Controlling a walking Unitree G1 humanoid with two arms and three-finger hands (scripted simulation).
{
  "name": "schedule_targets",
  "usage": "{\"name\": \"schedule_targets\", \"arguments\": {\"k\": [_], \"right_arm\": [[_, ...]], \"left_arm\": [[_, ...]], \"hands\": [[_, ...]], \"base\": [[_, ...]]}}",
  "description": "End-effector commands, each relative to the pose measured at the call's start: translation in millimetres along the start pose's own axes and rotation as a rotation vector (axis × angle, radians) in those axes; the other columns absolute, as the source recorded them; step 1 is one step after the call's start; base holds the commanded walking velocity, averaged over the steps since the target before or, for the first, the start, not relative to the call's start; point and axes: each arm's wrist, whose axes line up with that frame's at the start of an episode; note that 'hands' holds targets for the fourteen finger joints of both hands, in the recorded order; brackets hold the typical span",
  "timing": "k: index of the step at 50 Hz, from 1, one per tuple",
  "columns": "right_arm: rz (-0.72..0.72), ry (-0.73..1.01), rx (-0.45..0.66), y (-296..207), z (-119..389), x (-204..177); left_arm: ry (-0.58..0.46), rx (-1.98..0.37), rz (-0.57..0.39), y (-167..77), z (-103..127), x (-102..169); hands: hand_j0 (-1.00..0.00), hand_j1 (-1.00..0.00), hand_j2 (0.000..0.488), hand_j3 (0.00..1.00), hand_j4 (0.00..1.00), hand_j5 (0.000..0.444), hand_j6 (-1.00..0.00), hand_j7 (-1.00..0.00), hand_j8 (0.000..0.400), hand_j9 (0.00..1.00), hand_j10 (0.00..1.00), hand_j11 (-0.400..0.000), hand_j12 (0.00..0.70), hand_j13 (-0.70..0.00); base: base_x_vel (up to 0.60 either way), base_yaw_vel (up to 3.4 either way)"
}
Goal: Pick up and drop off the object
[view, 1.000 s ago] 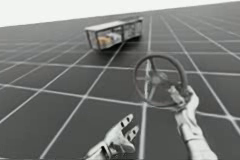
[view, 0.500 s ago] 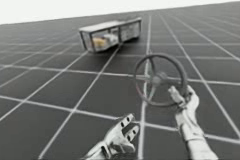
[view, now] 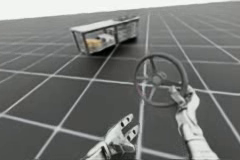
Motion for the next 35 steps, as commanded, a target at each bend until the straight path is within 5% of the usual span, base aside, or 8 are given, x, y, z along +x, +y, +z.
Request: {"name": "schedule_targets", "arguments": {"k": [1,35], "right_arm": [[0.044,-0.028,0.005,15.3,6.8,-1.4],[0.044,-0.028,0.005,15.3,6.8,-1.4]], "left_arm": [[-0.015,-0.011,-0.002,2.8,0.2,-3.2],[-0.015,-0.011,-0.002,2.8,0.2,-3.2]], "hands": [[0.0,0.0,0.0,1.0,1.0,0.0,0.0,0.0,0.0,1.0,1.0,-0.4,0.0,-0.7],[0.0,0.0,0.0,1.0,1.0,0.0,0.0,0.0,0.0,1.0,1.0,-0.4,0.0,-0.7]], "base": [[0.58,0.03],[0.58,0.03]]}}
